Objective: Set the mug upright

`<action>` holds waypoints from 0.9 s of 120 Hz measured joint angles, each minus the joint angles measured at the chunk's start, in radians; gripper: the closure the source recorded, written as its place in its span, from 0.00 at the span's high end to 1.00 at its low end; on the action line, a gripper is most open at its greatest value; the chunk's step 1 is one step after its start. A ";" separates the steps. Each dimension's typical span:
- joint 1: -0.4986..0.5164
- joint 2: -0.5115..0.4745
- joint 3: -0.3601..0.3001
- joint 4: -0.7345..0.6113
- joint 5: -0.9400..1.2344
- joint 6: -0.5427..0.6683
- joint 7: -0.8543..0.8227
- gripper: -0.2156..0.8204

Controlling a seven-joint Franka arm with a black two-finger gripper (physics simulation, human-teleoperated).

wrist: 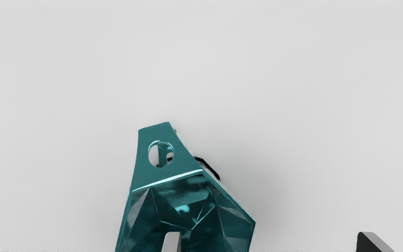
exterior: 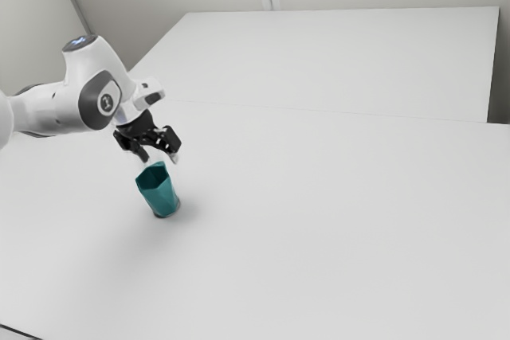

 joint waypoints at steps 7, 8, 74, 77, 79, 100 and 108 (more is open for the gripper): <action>-0.002 0.001 -0.002 0.068 0.000 -0.064 0.000 0.75; -0.002 0.002 -0.002 0.077 0.000 -0.073 0.000 0.75; -0.009 0.110 -0.015 0.526 0.066 -0.475 0.047 0.79; -0.009 0.110 -0.015 0.528 0.065 -0.482 0.049 0.79; -0.010 0.110 -0.015 0.529 0.065 -0.486 0.050 0.79; -0.008 0.110 -0.015 0.533 0.060 -0.512 0.061 0.79; -0.006 0.110 -0.015 0.533 0.058 -0.518 0.064 0.79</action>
